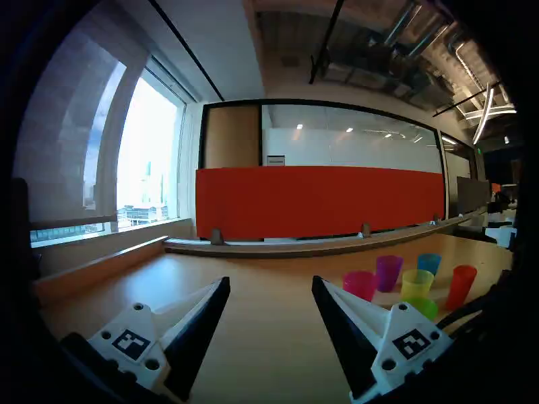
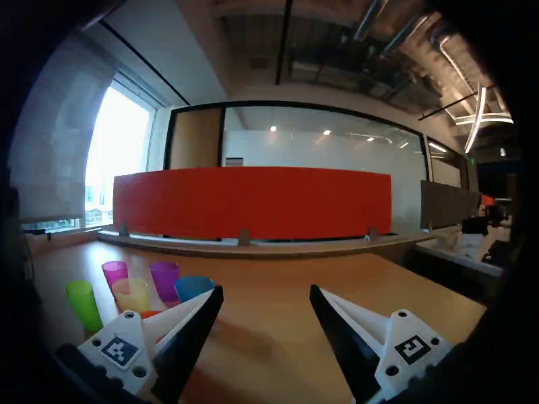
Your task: Pour water
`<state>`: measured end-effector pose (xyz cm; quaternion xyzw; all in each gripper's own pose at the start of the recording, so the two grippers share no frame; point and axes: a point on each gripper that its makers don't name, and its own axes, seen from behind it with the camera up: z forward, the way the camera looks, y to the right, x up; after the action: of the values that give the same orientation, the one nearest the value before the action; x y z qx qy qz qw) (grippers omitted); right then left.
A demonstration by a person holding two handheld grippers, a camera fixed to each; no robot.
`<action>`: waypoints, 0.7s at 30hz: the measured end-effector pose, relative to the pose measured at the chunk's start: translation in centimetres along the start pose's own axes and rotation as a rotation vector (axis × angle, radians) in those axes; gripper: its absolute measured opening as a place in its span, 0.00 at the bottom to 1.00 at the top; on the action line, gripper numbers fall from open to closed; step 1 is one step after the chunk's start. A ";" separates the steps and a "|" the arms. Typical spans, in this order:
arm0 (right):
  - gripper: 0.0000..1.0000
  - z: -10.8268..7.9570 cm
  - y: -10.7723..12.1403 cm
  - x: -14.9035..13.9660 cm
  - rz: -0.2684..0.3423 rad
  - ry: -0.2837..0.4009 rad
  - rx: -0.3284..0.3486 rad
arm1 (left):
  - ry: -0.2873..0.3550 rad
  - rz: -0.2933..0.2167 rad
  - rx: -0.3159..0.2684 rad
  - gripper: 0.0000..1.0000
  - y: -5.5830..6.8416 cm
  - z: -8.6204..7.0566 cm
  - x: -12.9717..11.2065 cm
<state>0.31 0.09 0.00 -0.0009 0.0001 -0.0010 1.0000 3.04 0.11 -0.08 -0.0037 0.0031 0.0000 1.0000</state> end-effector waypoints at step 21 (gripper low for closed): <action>0.99 -1.4 1.8 13.8 -0.007 -0.009 -0.048 | -0.040 -0.002 -0.059 0.90 0.9 -0.6 16.2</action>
<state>14.09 1.89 -1.43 -0.0249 -0.0042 -0.0045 0.9997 19.25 1.02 -0.74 -0.0331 -0.0170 -0.0010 0.9993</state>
